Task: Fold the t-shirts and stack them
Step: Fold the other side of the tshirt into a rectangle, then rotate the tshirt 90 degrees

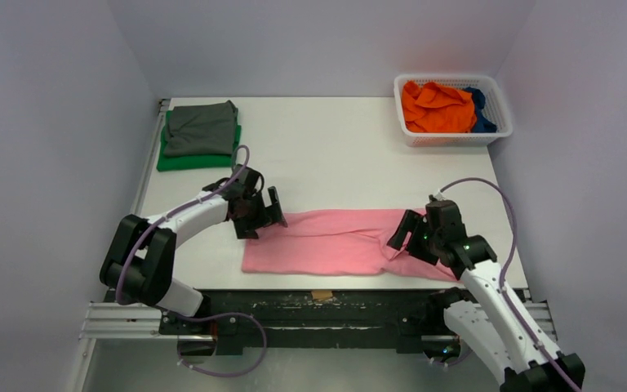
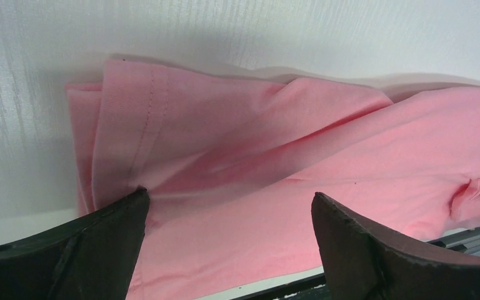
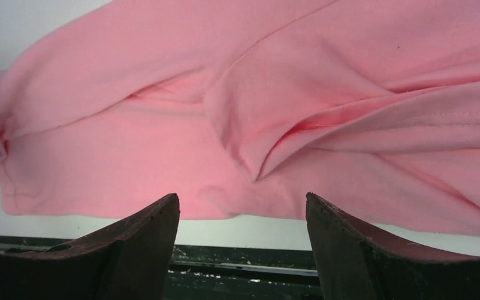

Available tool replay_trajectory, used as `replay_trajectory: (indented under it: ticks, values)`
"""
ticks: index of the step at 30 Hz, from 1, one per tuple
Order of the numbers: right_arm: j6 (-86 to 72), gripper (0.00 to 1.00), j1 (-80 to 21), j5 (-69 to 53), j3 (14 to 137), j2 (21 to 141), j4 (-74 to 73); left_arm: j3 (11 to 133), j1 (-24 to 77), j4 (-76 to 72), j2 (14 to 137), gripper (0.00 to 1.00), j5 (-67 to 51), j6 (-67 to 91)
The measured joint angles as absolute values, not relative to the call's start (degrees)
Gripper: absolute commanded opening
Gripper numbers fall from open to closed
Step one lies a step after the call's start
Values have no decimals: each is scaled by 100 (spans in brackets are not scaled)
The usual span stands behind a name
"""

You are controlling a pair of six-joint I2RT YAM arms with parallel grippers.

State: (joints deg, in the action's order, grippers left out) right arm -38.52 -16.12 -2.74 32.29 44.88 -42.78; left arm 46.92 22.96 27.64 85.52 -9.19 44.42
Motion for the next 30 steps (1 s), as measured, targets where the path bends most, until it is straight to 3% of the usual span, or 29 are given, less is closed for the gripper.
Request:
replay_trajectory:
  ticks: [3,7,15,18,30]
  values:
    - [-3900,75,-1619,-298,3293,4077,-4429,4692,2296,2766,8549,100,-882,4440]
    - [-3903,76,-1619,-180,3618,4471,-4167,4692,2296,2770,8547,100,-849,4440]
    - [-3811,75,-1619,73,4049,6982,-2565,4692,2296,2777,8541,100,-808,4440]
    - [-3813,75,-1619,89,3957,7286,-2453,4692,2296,2792,8517,100,-729,4438]
    - [-4025,73,-1673,-679,2801,4276,-3918,4692,2296,2906,8464,100,-386,4434]
